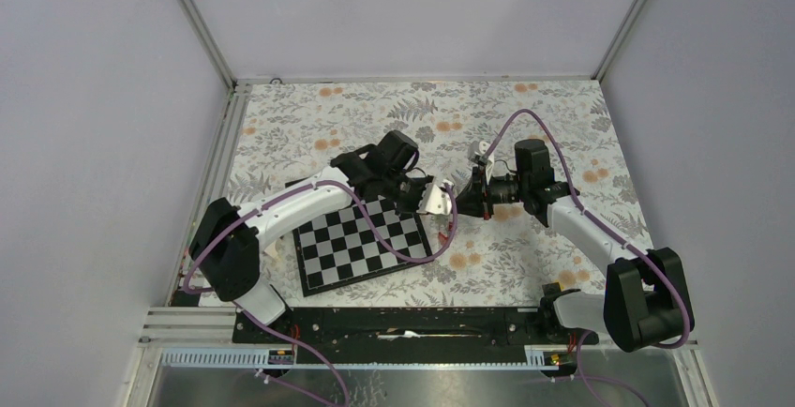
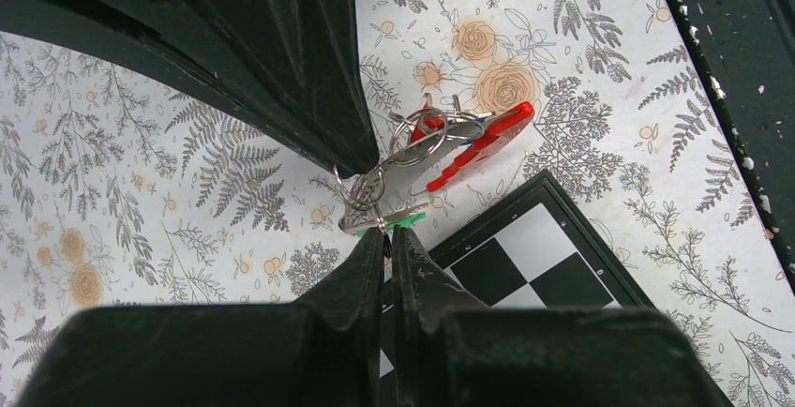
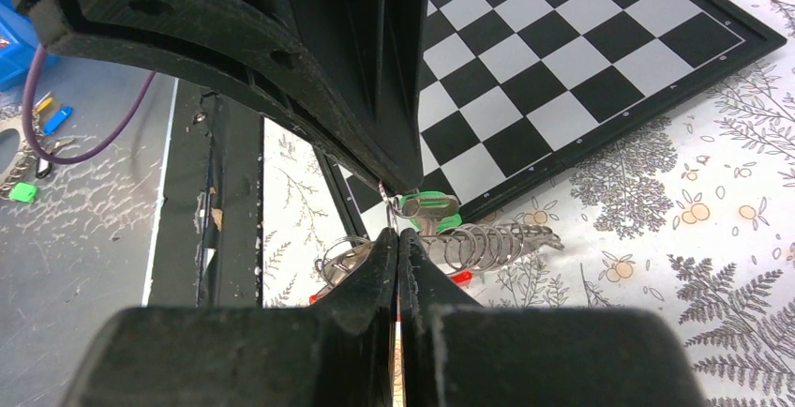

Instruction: Put the keys on the keyring

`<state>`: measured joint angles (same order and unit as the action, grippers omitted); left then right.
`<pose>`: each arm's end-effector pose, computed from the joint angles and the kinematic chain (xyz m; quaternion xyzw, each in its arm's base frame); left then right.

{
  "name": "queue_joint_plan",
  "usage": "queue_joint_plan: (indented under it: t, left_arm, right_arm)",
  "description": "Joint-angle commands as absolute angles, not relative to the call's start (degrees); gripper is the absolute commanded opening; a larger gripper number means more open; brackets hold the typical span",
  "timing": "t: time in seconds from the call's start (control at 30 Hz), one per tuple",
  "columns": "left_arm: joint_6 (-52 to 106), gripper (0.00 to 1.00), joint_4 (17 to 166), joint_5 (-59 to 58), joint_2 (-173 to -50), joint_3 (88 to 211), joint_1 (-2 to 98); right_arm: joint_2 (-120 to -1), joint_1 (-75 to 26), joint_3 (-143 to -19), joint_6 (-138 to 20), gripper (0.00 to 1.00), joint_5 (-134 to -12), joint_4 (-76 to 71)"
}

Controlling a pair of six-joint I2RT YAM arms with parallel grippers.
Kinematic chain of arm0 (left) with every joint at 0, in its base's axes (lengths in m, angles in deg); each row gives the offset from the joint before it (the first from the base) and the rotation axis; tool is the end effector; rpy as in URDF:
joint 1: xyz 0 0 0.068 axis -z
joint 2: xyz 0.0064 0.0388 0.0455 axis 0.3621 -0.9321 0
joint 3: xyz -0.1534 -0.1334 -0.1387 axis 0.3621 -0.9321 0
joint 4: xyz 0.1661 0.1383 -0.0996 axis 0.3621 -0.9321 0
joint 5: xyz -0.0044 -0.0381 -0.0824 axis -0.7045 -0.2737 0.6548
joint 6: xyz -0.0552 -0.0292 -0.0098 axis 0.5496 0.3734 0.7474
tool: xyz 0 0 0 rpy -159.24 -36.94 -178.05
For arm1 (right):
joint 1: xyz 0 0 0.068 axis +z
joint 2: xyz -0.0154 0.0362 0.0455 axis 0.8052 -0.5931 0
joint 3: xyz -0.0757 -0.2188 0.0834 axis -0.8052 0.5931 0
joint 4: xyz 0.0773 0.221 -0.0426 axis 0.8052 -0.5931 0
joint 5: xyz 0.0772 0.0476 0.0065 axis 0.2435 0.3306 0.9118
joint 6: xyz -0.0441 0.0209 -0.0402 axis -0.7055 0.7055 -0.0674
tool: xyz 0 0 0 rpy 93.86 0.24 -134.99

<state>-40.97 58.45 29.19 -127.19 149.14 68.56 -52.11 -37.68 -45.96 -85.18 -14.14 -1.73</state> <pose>0.1976 -0.2584 0.2472 0.7682 0.4636 -0.2782 0.3429 0.2254 0.1106 0.2231 -0.4746 0.6173 0.4670 0.4190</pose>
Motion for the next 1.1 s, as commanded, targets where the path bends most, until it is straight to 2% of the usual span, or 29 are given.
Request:
queue_joint_plan:
  t: [0.0,0.23,0.33,0.47,0.57,0.63,0.9,1.07]
  left_arm:
    - [-40.59,0.07,58.88,31.59,-127.07,148.35,68.69]
    - [-40.13,0.14,58.91,31.50,-126.79,148.23,68.69]
    - [-39.13,0.21,58.95,31.05,-126.98,148.69,68.58]
    - [-37.06,0.35,59.77,28.67,-126.52,149.27,67.87]
    - [-35.67,0.52,60.28,27.82,-125.85,149.92,66.19]
    - [-34.18,0.56,60.62,28.09,-125.50,150.72,65.07]
    - [-23.76,0.59,62.92,35.77,-125.50,153.81,63.06]
    - [-14.15,0.55,68.11,41.47,-125.74,152.93,62.91]
  right_arm:
    - [-51.06,-38.24,-47.19,-83.93,0.00,-15.95,2.29]
    - [-51.52,-38.22,-46.96,-82.34,0.00,-17.01,4.04]
    - [-51.39,-38.24,-46.79,-82.81,0.00,-16.81,3.90]
    - [-51.23,-38.33,-46.78,-84.26,0.00,-15.29,3.03]
    - [-50.96,-38.33,-47.07,-86.35,0.00,-14.11,1.64]
    - [-50.65,-38.33,-47.50,-87.93,0.00,-13.86,0.32]
    - [-49.31,-38.24,-49.33,-90.76,0.00,-13.77,-3.32]
    - [-49.12,-37.92,-51.27,-90.77,0.00,-13.25,-3.98]
